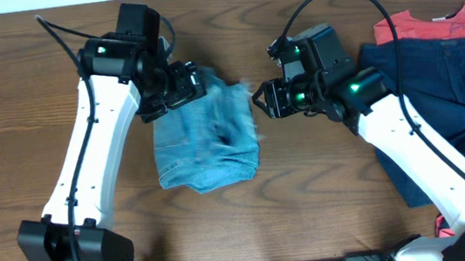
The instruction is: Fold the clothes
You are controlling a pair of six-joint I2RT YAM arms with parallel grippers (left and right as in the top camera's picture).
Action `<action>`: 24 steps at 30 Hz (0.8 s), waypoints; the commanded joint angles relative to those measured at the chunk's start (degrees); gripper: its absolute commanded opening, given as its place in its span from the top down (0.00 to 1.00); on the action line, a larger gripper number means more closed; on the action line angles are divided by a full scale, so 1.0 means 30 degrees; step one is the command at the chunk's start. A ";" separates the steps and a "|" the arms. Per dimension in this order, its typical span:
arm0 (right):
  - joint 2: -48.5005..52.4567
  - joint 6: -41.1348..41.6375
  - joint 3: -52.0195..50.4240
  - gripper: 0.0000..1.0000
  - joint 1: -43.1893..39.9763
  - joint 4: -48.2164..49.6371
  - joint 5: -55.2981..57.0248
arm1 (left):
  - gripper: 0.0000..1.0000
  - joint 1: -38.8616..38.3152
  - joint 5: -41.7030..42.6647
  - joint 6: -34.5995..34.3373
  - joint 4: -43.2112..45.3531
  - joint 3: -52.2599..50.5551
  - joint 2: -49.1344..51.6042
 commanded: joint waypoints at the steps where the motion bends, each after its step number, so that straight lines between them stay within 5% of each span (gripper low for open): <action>1: 0.0058 -0.0641 0.0044 0.53 0.0102 -0.0160 0.0175 | 0.08 -0.0080 0.0801 0.0415 -0.0058 0.0335 -0.0160; 6: 0.0066 -0.0947 0.0036 0.54 0.0109 -0.0036 -0.0619 | 0.11 0.0372 0.0678 0.1654 -0.0488 0.0335 -0.0211; 9: 0.0168 -0.1311 0.0036 0.64 0.0408 0.0561 -0.1392 | 0.30 0.1013 0.0146 0.2208 -0.0947 0.0335 -0.0211; 12: 0.0597 -0.1355 0.0036 0.73 0.1282 0.1311 -0.1297 | 0.63 0.1705 -0.1202 0.2907 -0.1683 0.0335 -0.0211; 15: 0.1668 -0.1333 0.0036 0.79 0.2368 0.1909 -0.1224 | 0.74 0.2331 -0.2929 0.2943 -0.2295 0.0153 -0.0211; 18: 0.3504 -0.1260 0.0036 0.84 0.3271 0.2375 -0.1093 | 0.74 0.2914 -0.3002 0.3934 -0.2193 -0.0452 -0.0204; 21: 0.5923 -0.0364 0.0036 0.92 0.3592 0.2470 -0.0168 | 0.38 0.3067 -0.2929 0.4976 -0.1945 -0.1297 -0.0160; 24: 0.8065 0.3286 0.0036 0.95 0.3206 0.1290 0.2463 | 0.26 0.3067 -0.1632 0.5938 -0.1719 -0.2404 -0.0058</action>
